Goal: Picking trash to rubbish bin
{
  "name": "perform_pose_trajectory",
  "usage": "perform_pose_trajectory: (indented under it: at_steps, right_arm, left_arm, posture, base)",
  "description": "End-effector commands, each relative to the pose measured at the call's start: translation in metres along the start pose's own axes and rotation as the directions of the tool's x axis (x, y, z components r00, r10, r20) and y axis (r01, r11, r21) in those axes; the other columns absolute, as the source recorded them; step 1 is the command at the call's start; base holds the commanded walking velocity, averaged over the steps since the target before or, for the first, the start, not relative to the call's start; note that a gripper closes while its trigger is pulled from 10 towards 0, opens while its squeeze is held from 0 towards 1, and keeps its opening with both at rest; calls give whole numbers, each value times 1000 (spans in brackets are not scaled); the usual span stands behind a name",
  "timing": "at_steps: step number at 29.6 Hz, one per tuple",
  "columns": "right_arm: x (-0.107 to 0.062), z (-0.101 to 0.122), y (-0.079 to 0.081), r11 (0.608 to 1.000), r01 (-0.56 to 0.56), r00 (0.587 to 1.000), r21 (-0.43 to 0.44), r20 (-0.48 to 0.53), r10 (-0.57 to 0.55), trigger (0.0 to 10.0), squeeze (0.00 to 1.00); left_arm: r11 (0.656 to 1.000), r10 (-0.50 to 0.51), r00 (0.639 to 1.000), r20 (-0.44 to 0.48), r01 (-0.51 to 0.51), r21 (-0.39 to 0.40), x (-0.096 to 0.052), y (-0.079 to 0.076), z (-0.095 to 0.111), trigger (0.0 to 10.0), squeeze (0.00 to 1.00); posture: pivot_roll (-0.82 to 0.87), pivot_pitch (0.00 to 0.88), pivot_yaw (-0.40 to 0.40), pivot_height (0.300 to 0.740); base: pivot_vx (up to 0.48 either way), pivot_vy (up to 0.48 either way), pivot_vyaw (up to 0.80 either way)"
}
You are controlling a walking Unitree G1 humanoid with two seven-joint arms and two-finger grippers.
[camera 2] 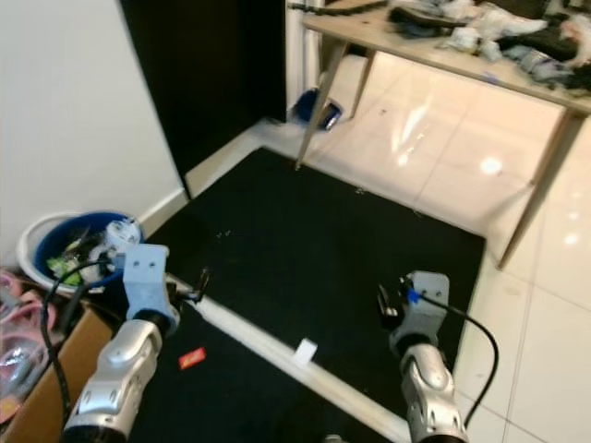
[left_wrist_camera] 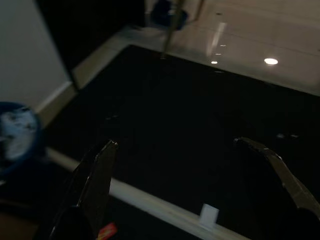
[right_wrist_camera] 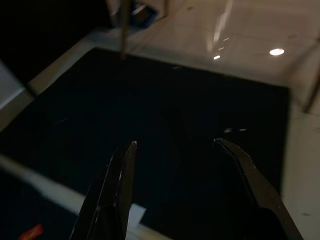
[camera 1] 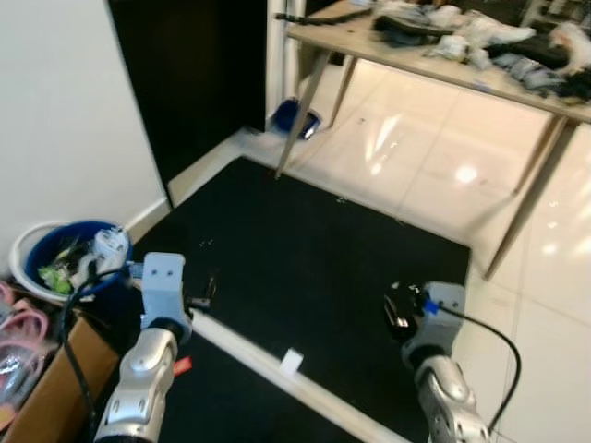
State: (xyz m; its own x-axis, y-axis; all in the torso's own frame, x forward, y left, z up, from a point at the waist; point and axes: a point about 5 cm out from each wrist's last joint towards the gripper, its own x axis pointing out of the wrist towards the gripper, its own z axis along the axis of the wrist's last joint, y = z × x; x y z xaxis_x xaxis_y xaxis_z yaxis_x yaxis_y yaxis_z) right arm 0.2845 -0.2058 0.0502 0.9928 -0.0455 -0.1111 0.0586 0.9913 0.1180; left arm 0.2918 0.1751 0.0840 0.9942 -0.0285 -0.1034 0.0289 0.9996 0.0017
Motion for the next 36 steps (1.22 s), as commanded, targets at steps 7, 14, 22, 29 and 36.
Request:
perform_pose_trajectory:
  at_steps: [7, 14, 22, 29, 36]
  right_arm:
    - [-7, -11, 4, 1000, -17, 999, 25, -32, 17, 10000, 0]
    - [-5, -6, 6, 999, -20, 1000, 31, -18, 21, 10000, 0]
    - [-3, -5, 6, 999, -21, 1000, 38, -17, 21, 10000, 0]
    - [-1, -3, 9, 999, -43, 999, 29, -14, 43, 10000, 0]
    - [1, -1, 10, 998, -58, 998, 27, -8, 58, 10000, 0]
  left_arm:
    - [999, -14, 1000, 10, 14, -31, -4, 0, -1, 10000, 0]
    - [997, -35, 995, 91, 41, -63, -4, -4, 12, 10000, 0]
    - [998, -39, 994, 100, 44, -54, -4, -5, 13, 10000, 0]
    - [998, -34, 993, 109, 40, -56, -6, -4, 11, 10000, 0]
    - [997, -41, 993, 106, 48, -59, -8, -7, 9, 10000, 0]
  posture:
    - [27, 135, 6, 740]
    - [24, 134, 6, 740]
    - [25, 137, 7, 740]
    - [20, 125, -5, 740]
    - [20, 116, -12, 740]
  base:
    - [0, 0, -630]
    - [0, 0, 0]
    - [0, 0, 0]
    - [305, 0, 0]
    - [312, 0, 0]
